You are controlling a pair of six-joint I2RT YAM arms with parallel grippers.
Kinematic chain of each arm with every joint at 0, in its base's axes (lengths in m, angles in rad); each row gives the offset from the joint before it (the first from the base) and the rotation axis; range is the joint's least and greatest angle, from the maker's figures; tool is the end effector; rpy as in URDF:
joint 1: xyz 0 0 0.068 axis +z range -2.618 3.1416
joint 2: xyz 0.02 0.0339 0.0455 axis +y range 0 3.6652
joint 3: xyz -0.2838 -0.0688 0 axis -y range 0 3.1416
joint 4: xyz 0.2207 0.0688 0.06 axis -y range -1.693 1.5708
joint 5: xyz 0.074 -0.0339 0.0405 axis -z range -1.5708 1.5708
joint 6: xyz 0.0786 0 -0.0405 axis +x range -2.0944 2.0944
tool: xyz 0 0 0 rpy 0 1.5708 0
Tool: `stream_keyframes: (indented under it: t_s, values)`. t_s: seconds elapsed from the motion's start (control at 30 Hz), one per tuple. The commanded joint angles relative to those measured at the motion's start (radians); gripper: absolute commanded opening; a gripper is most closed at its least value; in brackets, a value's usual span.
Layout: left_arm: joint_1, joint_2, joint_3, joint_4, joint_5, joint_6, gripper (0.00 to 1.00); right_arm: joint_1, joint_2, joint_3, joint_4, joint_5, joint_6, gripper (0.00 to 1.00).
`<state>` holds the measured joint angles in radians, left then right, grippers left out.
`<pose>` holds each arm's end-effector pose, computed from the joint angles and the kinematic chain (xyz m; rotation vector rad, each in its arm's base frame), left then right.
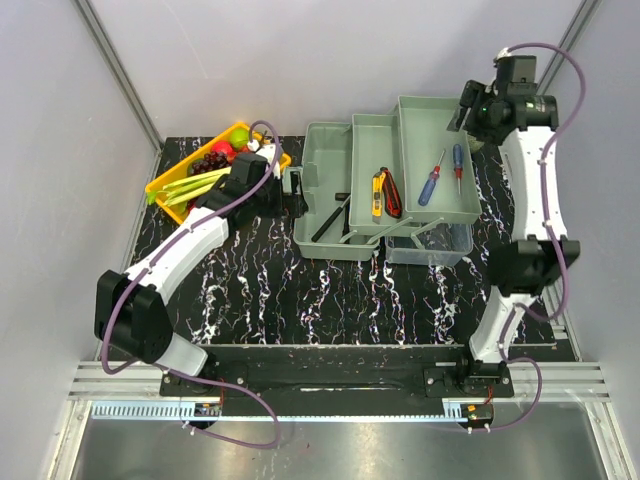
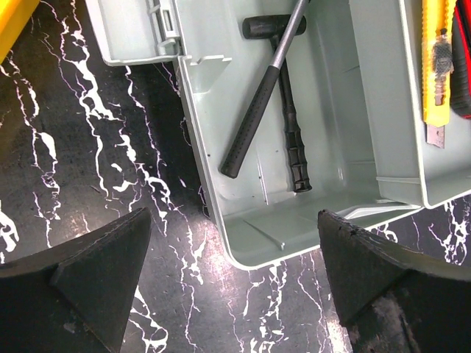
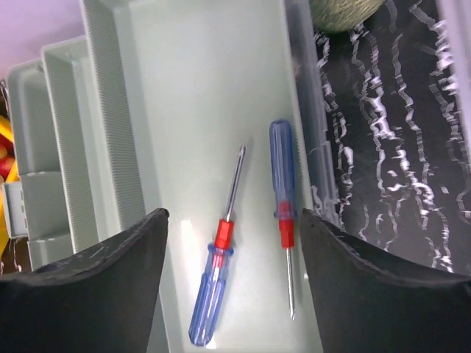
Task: Pack the tool kit
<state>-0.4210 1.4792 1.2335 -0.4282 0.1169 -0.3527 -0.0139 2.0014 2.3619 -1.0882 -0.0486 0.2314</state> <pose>0.3080 -0.1479 0.3057 0.1430 2.2925 -0.5412 0.4377 -0.0023 0.4039 0.2569 2.2889 0.1677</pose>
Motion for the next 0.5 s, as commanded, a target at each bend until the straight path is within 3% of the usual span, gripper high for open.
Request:
stream_keyframes:
  t_s: [0.0, 0.13, 0.3, 0.47]
  values:
    - [0.011, 0.004, 0.057, 0.012, -0.040, 0.038, 0.99, -0.007, -0.223, -0.133, 0.114, 0.121, 0.060, 0.80]
    - [0.013, 0.010, 0.063, -0.001, -0.062, 0.054, 0.99, -0.095, -0.386, -0.427, 0.216, 0.055, 0.126, 0.85]
    - [0.027, 0.018, 0.060, 0.022, -0.013, 0.031, 0.99, -0.291, -0.601, -0.809, 0.367, -0.146, 0.149, 0.82]
    - [0.033, 0.019, 0.049, 0.060, 0.012, 0.014, 0.99, -0.313, -0.664, -1.016, 0.444, -0.232, 0.112, 0.80]
